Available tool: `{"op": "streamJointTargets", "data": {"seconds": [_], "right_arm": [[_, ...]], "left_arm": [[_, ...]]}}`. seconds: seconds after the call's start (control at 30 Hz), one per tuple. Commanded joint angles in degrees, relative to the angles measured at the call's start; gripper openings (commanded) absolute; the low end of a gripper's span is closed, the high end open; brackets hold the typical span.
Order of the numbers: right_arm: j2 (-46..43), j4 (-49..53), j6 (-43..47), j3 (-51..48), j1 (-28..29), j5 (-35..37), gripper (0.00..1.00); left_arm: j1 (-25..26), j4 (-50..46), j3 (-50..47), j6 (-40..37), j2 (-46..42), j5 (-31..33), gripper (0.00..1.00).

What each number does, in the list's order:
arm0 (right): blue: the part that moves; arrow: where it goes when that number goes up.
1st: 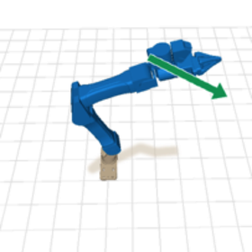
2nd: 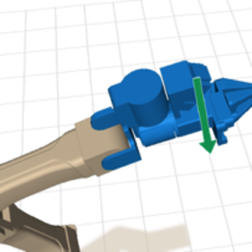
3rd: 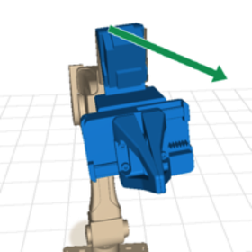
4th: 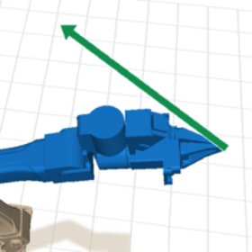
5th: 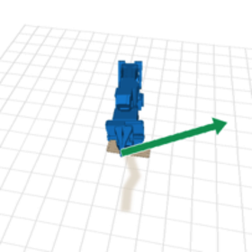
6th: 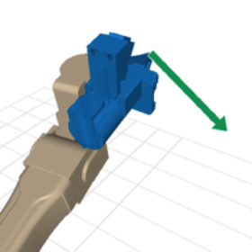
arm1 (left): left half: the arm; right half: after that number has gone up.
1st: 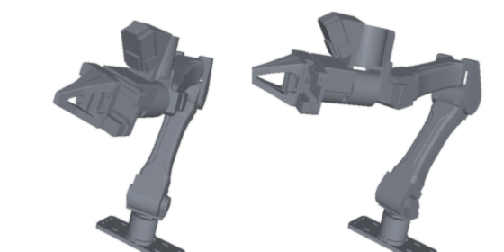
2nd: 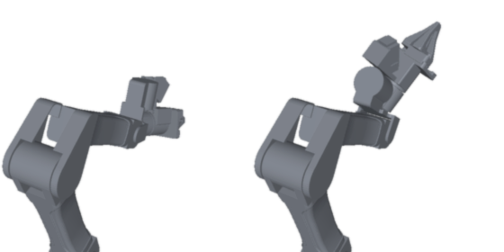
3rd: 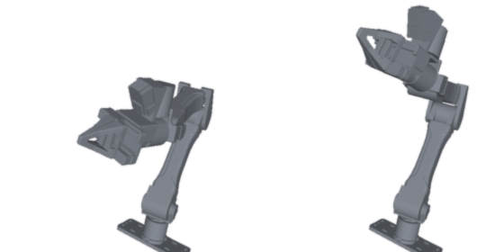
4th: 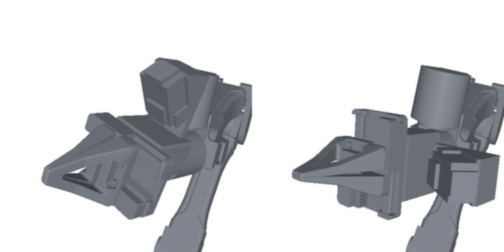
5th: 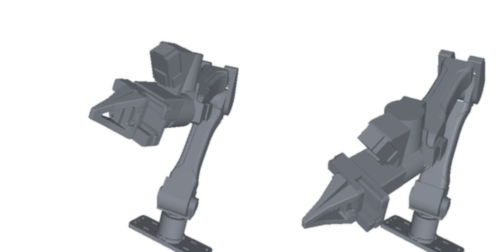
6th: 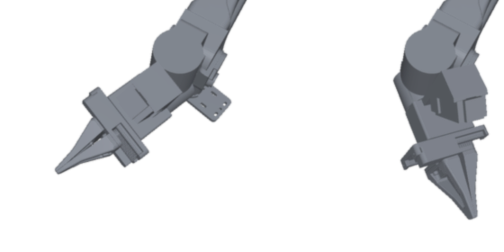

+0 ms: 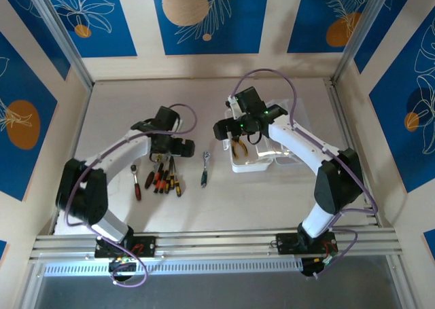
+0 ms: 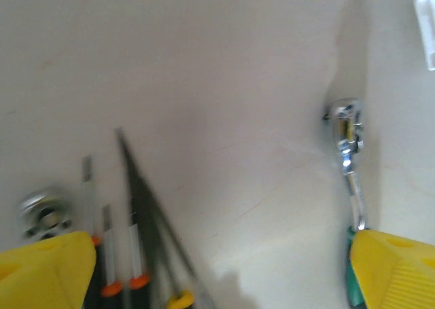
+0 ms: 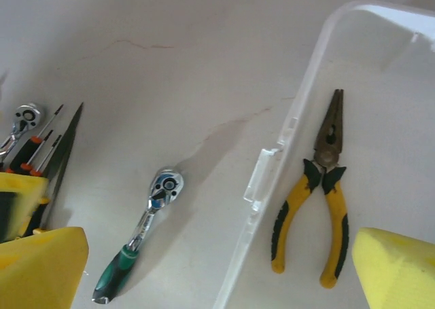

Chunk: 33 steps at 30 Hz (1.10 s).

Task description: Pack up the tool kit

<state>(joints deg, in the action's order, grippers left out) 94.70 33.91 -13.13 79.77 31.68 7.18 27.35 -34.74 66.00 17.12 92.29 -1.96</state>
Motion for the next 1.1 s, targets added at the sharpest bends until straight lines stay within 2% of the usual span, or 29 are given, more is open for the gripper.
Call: {"op": "streamJointTargets", "data": {"seconds": [0.0, 0.27, 0.57, 0.8, 1.0, 1.07], "right_arm": [[-2.8, 1.3, 0.0, -2.4, 0.6, 0.9, 0.99], [-8.4, 0.8, -0.7, -7.7, -0.3, 2.1, 0.99], [-10.6, 0.8, -0.9, -9.7, -1.4, 1.7, 0.99], [-11.6, 0.6, -1.1, -11.0, -2.0, 1.5, 0.99], [-12.9, 0.7, -1.0, -11.9, -2.6, 1.3, 0.99], [-13.5, 1.0, -1.0, -12.1, -2.8, 1.3, 0.99]], "left_arm": [[3.0, 2.0, 4.3, 1.1, 5.8, -3.0, 0.90], [6.7, 2.8, 13.2, 2.2, 16.7, -5.5, 0.77], [7.8, 4.2, 15.5, 2.8, 24.3, -8.0, 0.61], [8.1, 5.1, 14.1, 3.3, 25.5, -8.5, 0.39], [8.1, 5.6, 13.3, 3.6, 25.2, -9.1, 0.17], [8.1, 5.9, 12.7, 3.8, 24.6, -9.0, 0.06]]}}
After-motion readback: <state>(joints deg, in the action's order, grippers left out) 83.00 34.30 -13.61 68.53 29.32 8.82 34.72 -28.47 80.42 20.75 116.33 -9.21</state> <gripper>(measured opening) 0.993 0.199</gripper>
